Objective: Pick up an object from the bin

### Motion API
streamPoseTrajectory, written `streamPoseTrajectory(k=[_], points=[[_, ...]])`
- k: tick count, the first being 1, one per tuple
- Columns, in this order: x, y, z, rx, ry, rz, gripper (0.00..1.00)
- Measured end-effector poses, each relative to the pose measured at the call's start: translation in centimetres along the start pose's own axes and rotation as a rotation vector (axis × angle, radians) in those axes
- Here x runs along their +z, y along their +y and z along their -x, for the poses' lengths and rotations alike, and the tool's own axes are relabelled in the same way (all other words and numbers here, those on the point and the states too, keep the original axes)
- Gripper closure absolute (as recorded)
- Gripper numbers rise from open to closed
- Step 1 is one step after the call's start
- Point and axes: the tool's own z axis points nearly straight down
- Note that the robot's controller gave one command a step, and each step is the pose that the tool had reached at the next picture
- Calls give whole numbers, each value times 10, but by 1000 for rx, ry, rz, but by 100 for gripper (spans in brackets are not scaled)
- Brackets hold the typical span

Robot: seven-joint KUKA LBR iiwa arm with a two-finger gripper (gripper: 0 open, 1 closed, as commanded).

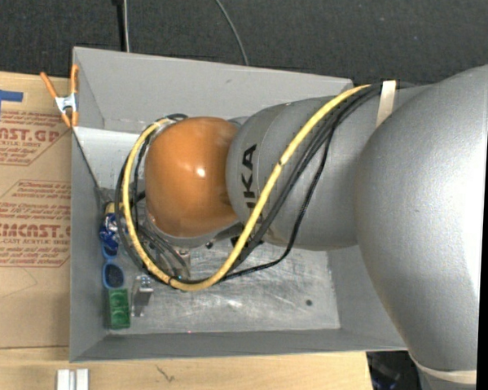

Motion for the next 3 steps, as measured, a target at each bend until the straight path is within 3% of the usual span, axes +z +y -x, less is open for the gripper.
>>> streamPoseTrajectory(k=[1,2,3], points=[[44,3,43,-163,-7,0,0],[89,1,18,-258,-34,-3,0],[86,1,4,-84,-23,4,0]])
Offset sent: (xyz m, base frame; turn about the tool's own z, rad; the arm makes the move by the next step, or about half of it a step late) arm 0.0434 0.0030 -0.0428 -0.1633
